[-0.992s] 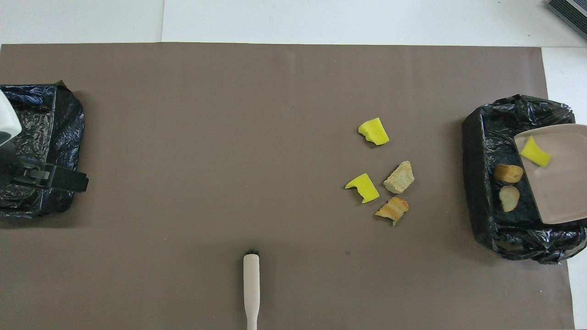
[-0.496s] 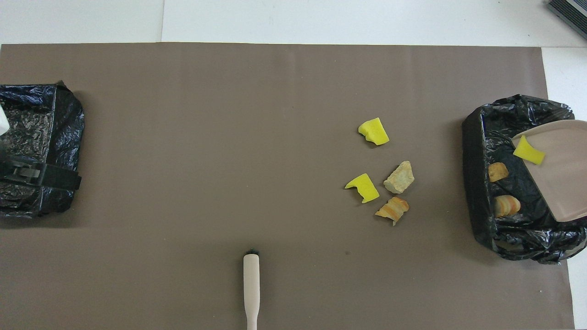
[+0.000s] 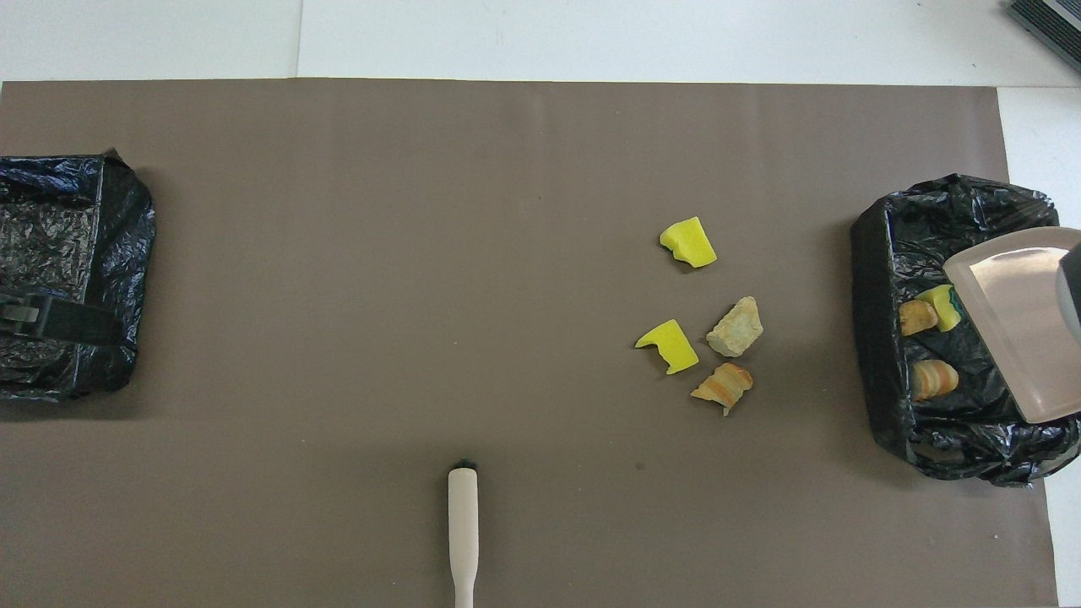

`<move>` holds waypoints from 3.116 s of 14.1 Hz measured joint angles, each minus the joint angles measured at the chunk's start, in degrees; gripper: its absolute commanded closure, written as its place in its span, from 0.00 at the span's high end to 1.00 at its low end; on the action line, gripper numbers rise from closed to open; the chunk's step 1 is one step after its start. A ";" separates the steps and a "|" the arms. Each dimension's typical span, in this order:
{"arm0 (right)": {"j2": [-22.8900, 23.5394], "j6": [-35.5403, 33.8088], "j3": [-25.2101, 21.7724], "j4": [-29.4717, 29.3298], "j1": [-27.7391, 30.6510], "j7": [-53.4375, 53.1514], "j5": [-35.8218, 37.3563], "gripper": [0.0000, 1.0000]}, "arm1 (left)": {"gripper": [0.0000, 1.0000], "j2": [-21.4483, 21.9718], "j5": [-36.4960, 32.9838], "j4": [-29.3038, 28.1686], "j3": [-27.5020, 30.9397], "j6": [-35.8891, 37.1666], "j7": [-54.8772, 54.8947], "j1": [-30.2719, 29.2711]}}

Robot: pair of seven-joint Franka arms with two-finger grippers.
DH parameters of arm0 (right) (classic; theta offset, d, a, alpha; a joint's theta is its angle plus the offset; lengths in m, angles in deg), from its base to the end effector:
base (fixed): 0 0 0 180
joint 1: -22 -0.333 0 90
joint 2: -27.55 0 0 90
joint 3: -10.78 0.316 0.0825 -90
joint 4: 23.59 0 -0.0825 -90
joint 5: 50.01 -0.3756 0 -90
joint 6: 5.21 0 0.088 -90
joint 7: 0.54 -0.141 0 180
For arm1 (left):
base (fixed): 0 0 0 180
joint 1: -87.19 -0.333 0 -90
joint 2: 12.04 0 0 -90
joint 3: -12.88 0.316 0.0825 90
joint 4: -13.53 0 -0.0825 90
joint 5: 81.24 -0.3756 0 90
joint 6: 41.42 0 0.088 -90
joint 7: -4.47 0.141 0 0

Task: Sweep and dump trash in bin
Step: 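Tip the dustpan over the black bin with the right gripper, then bring the empty dustpan back and set it near the remaining trash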

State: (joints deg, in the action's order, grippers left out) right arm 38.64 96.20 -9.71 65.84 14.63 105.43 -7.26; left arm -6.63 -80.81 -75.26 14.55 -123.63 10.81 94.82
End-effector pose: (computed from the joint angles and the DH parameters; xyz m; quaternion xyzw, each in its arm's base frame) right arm 0.5894 -0.2032 0.5442 0.5820 0.7138 -0.3297 0.2075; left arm 0.4983 -0.0524 0.6378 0.9941 -0.1077 -0.0102 0.0051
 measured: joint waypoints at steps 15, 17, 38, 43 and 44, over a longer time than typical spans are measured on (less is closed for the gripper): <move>-6.37 -20.56 20.59 -4.06 -0.57 -82.62 -29.00 0.00 | 1.00 -1.65 0.00 2.90 -0.06 0.45 0.89 -0.64; -5.36 -18.37 24.51 -2.64 -0.73 -95.27 -33.37 0.00 | 1.00 -1.65 0.00 2.90 -0.07 0.56 0.89 -0.64; 21.84 19.59 49.96 -2.91 -7.54 -156.11 -33.57 0.00 | 1.00 -2.23 0.00 1.89 -0.20 -3.35 4.85 -1.42; 21.85 20.14 50.21 -2.97 -7.52 -155.94 -33.56 0.03 | 1.00 -5.08 0.00 1.51 -1.52 -8.06 4.88 -0.87; 21.86 20.15 50.32 -2.75 -7.51 -155.53 -33.55 0.06 | 1.00 -5.67 0.00 1.51 -1.64 -8.84 4.88 -0.64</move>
State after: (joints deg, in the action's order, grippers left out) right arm 60.49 116.35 40.60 63.09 7.12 -50.10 -40.81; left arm -12.30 -80.81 -73.74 12.92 -132.47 15.68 94.17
